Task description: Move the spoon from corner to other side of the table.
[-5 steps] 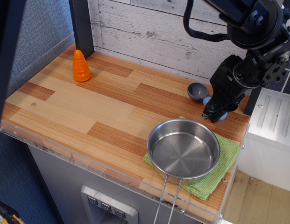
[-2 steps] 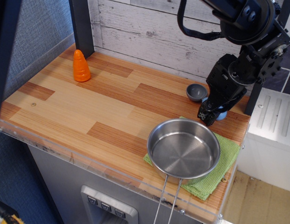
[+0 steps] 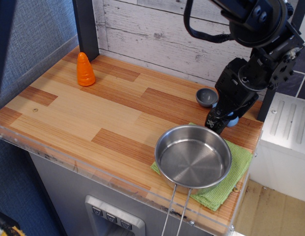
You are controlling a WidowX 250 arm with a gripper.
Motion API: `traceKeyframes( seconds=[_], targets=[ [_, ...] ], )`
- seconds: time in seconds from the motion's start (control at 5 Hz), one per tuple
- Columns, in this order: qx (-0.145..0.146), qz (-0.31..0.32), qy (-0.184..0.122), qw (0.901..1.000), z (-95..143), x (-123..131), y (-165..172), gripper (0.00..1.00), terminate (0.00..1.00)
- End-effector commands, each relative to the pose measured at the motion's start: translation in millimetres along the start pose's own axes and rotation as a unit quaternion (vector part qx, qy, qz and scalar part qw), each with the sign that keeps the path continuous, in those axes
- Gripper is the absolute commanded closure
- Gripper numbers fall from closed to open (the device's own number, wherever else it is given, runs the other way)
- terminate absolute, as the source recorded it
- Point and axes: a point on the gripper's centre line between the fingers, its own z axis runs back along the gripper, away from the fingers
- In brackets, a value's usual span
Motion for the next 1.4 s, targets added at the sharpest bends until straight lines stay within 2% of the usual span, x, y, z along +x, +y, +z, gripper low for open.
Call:
traceKeyframes(
  seconds=[0.0,0.2,0.4,1.0,1.2],
  targets=[
    [-0.074,0.0,-0.01,0.9972,53,26,-15,0.0,0.0],
    [-0.085,-0.001,-0.018,0.9962,68,32,-19,0.0,0.0],
    [-0.103,0.001,-0.012,0.9946,85,38,-18,0.0,0.0],
    [-0.103,0.001,-0.012,0.9946,85,38,-18,0.0,0.0],
    [-0.103,0.001,-0.012,0.9946,85,38,-18,0.0,1.0]
  ],
)
